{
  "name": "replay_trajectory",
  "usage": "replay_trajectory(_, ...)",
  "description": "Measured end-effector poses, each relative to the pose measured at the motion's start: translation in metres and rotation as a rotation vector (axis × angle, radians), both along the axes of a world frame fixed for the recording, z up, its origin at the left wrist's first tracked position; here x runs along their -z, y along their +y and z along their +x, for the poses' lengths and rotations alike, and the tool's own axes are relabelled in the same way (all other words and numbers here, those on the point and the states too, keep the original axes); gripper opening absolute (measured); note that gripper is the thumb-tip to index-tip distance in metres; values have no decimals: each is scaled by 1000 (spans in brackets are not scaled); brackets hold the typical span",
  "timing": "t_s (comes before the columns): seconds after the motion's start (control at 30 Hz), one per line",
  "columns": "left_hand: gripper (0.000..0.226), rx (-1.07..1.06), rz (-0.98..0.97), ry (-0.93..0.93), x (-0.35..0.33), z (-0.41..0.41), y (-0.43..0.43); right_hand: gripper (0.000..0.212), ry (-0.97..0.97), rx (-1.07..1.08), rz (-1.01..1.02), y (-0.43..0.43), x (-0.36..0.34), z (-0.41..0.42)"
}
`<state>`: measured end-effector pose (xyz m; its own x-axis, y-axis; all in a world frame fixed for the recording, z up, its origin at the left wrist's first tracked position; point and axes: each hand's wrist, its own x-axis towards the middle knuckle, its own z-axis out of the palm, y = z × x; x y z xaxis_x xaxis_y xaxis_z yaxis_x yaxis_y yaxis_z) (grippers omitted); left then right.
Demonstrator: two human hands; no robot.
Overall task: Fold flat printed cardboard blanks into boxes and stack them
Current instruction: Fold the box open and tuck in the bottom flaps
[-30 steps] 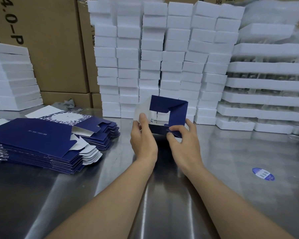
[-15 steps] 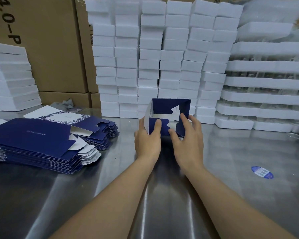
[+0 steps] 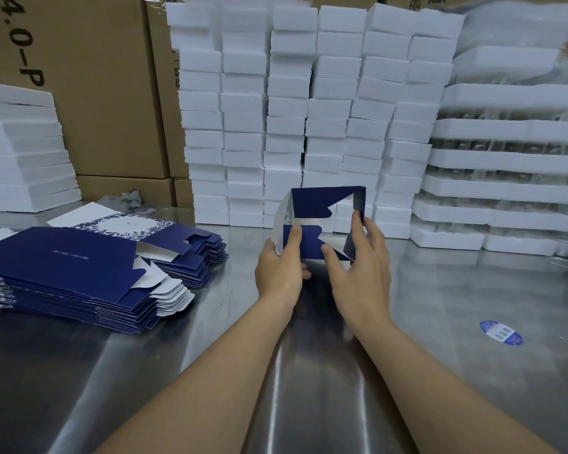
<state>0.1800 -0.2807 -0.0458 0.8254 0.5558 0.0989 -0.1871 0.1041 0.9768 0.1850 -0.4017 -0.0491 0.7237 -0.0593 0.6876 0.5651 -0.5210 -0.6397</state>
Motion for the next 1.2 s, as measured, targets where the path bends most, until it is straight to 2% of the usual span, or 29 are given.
replay_trajectory(0.13,55,44,-100,-63,-3,-2,0,70,0,-16,2,-1,-1,-1)
replay_trajectory(0.27,23,6,-146,-155,-1,-6,4,69,14,-60,17,-1,0,-3)
replay_trajectory(0.47,30,-61,-155,-205,6,1,6,71,-25,-201,201,0,-1,-8)
replay_trajectory(0.53,28,-74,-159,-215,7,3,8,58,-31,-163,283,3,-3,-9)
replay_trajectory(0.57,28,-78,-164,-217,8,4,8,48,-2,-115,325,4,-4,-9)
replay_trajectory(0.63,28,-79,-182,-224,7,4,9,34,187,-47,390,5,-6,-6)
replay_trajectory(0.7,29,-78,-183,-226,6,3,10,37,424,-149,408,5,-6,-4)
replay_trajectory(0.77,29,-76,-158,-220,6,2,9,41,536,-265,393,7,-7,-5)
replay_trajectory(1.1,29,-20,-61,-200,1,-5,1,38,663,-371,588,1,-17,-8)
replay_trajectory(1.2,46,35,-72,-119,-4,-9,0,37,662,-387,603,-1,-18,-8)
